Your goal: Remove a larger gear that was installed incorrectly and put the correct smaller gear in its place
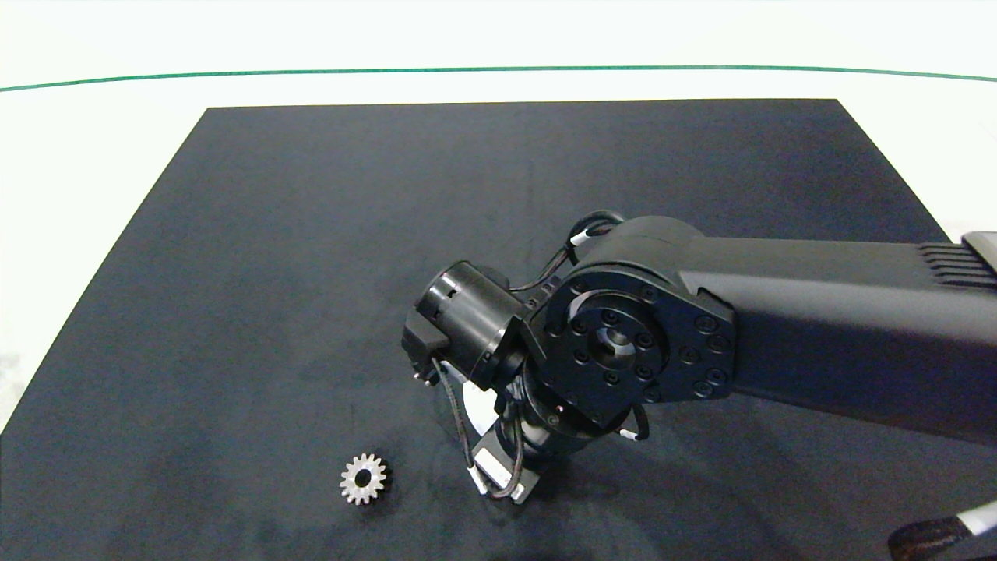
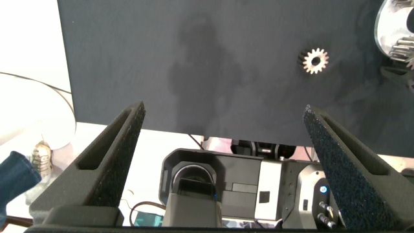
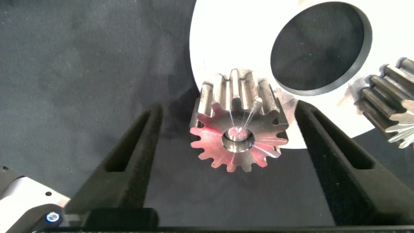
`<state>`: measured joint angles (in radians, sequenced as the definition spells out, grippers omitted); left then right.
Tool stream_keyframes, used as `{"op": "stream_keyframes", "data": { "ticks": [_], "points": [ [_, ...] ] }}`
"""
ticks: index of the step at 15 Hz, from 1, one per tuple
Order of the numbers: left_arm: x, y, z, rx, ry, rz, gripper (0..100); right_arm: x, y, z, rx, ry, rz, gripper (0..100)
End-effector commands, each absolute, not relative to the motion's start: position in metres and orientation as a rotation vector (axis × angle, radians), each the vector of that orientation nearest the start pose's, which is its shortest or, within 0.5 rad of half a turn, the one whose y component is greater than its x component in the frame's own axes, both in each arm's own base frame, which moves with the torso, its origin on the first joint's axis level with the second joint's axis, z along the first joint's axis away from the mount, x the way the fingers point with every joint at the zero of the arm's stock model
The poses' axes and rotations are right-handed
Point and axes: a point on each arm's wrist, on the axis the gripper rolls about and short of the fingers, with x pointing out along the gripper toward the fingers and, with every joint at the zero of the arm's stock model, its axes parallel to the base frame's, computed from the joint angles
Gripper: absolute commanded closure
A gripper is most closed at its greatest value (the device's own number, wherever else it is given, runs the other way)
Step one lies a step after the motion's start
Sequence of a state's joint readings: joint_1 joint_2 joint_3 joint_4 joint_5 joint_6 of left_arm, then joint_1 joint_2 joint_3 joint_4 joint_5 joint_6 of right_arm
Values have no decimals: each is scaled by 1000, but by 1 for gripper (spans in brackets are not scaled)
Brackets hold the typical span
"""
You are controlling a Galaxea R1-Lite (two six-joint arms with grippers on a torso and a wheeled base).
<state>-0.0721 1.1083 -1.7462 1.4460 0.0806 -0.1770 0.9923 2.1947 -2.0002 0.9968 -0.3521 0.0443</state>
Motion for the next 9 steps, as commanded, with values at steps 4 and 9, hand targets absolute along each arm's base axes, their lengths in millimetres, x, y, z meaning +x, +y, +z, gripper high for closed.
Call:
{"op": "stream_keyframes", "data": {
  "ticks": [4,9],
  "points": [
    [32,0,358,-105,811,81,0,227,327,189,-721,965,531,31],
    [32,0,358,-105,813,81,0,229,326,189,-718,966,526,42]
  ]
}}
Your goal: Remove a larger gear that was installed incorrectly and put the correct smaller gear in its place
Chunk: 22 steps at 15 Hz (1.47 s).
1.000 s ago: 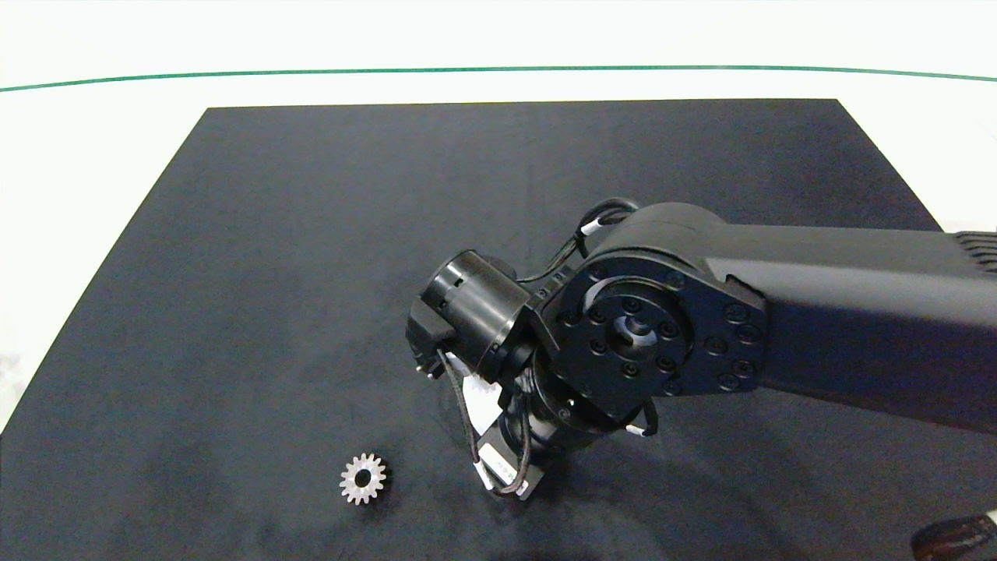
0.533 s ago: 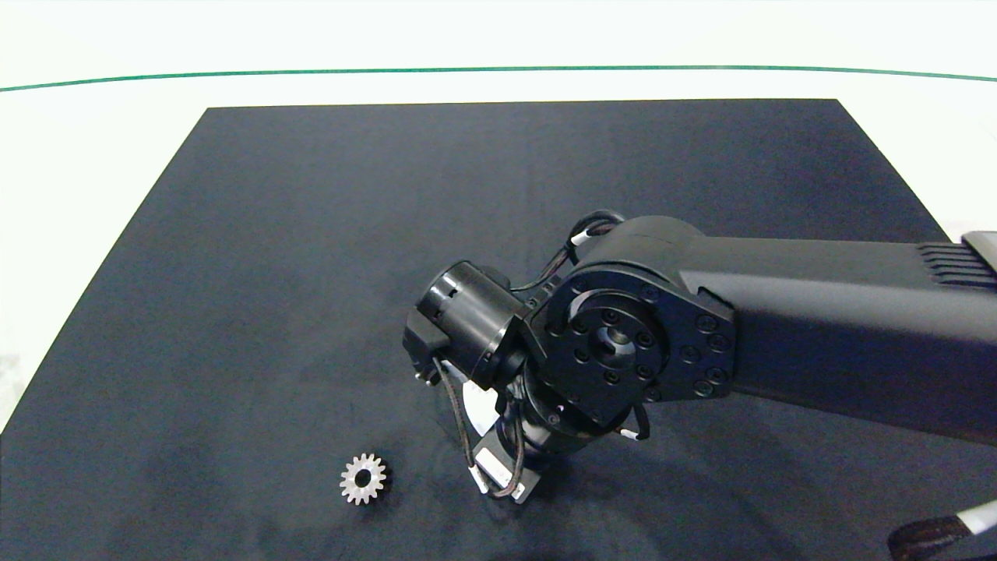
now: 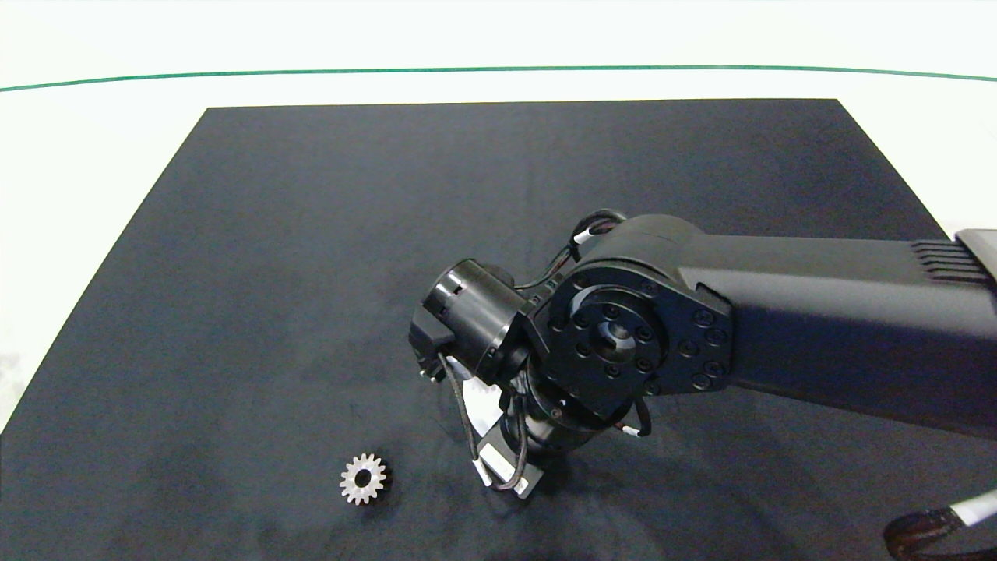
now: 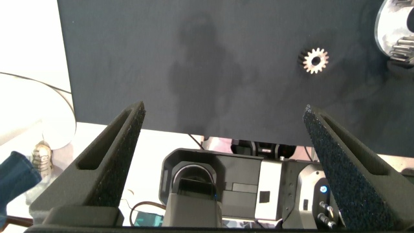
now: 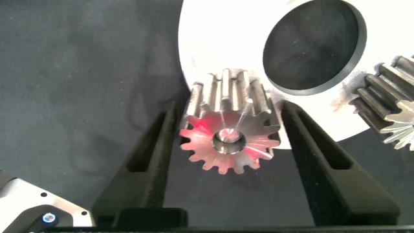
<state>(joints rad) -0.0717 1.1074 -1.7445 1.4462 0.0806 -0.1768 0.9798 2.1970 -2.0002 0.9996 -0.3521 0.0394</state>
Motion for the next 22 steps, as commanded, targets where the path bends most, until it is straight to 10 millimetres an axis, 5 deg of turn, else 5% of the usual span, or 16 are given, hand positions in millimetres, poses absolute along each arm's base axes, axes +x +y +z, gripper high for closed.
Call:
{"op": "stream_keyframes", "data": {
  "ticks": [1,16,22],
  "points": [
    [32,0,359,-105,810,81,0,229,326,189,-718,968,525,43],
    [32,0,358,-105,810,81,0,227,325,191,-727,964,532,73],
    [30,0,358,-105,810,81,0,218,317,214,-693,918,547,85]
  ]
}}
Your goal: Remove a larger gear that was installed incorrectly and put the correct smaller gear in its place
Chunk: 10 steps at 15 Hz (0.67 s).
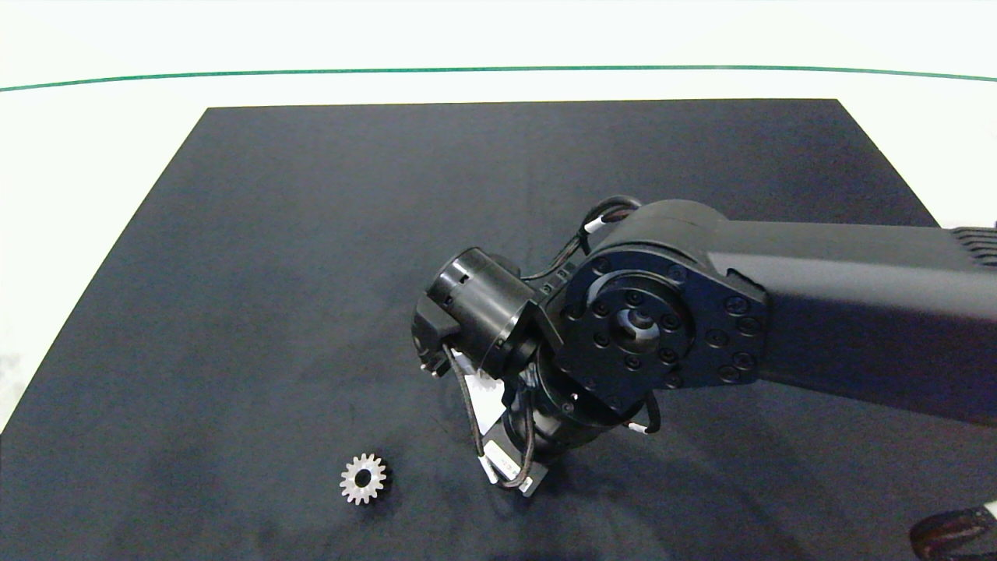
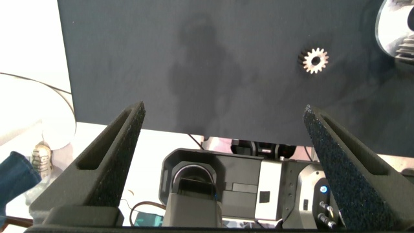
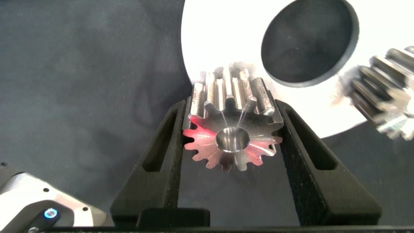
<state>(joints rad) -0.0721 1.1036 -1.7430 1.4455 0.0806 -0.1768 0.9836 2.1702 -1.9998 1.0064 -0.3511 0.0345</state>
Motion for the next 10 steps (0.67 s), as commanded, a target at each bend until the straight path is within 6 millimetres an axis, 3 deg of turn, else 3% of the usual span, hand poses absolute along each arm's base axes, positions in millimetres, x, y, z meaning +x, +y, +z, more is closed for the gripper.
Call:
{"op": "stream_keyframes", "data": {
  "ticks": [1,7,10],
  "points": [
    [30,0,358,-105,810,81,0,216,316,218,-688,909,552,87],
    [30,0,357,-105,811,81,0,198,297,249,-648,866,569,99],
    [28,0,358,-104,807,80,0,180,268,240,-681,942,529,100]
  ]
}}
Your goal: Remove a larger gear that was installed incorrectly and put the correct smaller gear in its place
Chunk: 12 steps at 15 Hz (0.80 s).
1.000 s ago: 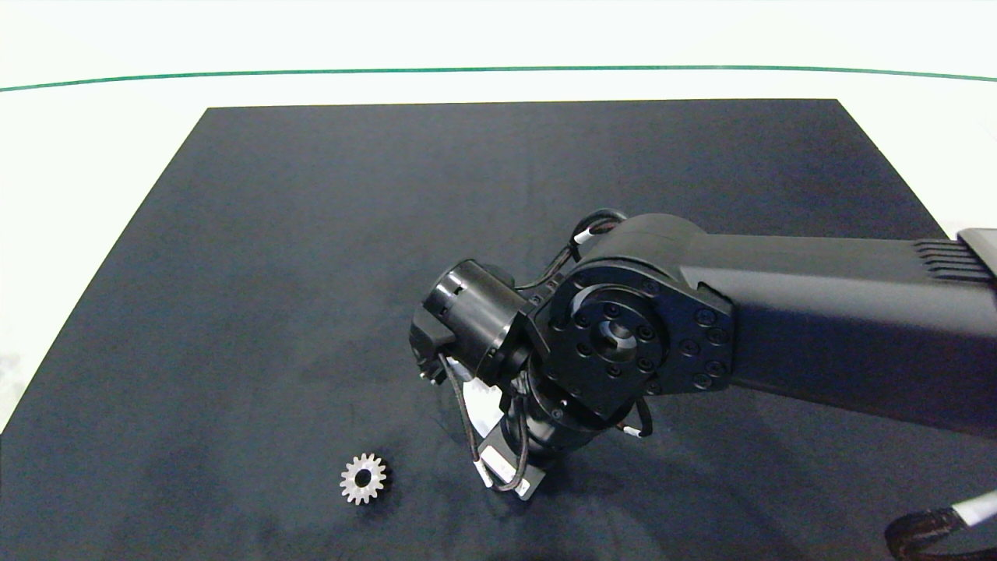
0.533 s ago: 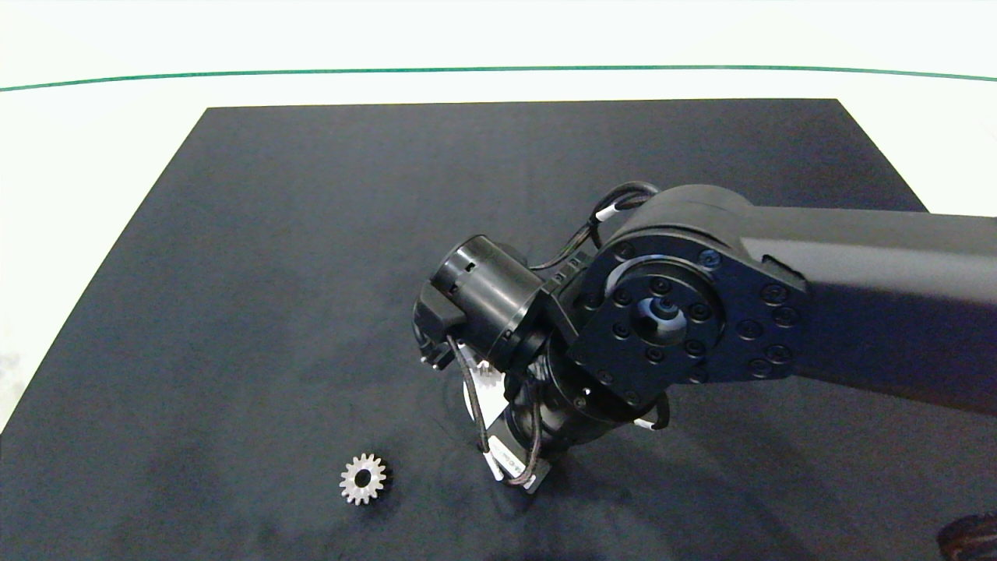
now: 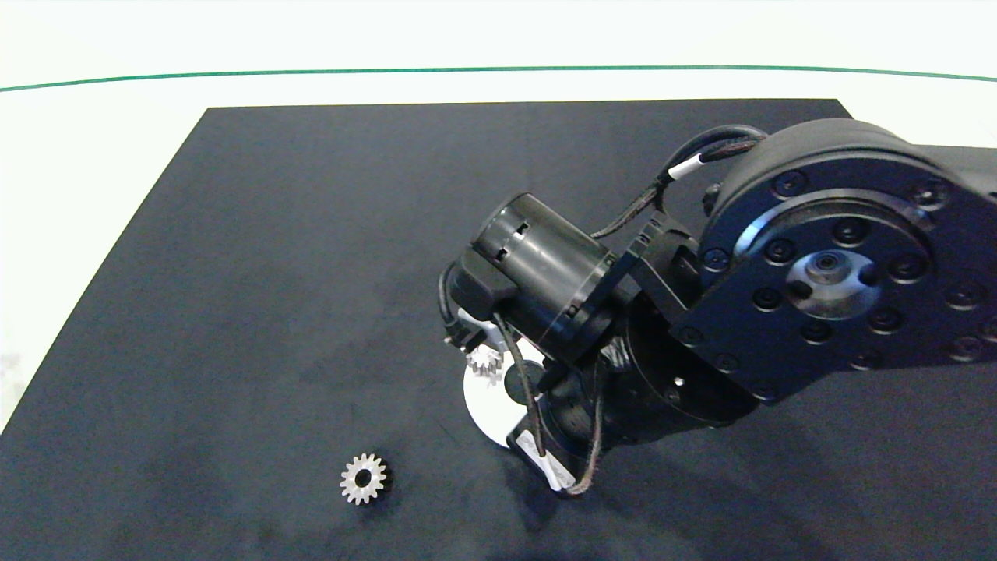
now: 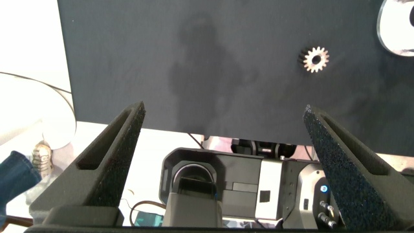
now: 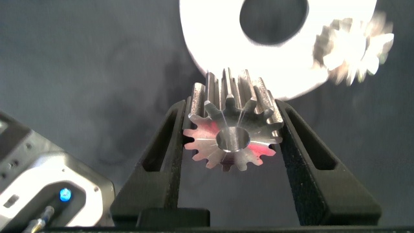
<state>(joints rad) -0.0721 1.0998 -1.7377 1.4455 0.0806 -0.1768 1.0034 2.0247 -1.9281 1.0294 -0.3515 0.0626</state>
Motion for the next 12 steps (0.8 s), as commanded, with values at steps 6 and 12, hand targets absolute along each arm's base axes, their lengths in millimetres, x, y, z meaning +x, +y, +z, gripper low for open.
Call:
{"op": "stream_keyframes", "data": {
  "ticks": [6,12],
  "points": [
    [26,0,358,-96,800,76,0,164,231,215,-652,992,475,100],
    [24,0,358,-94,795,74,0,161,207,193,-628,1001,439,100]
  ]
}}
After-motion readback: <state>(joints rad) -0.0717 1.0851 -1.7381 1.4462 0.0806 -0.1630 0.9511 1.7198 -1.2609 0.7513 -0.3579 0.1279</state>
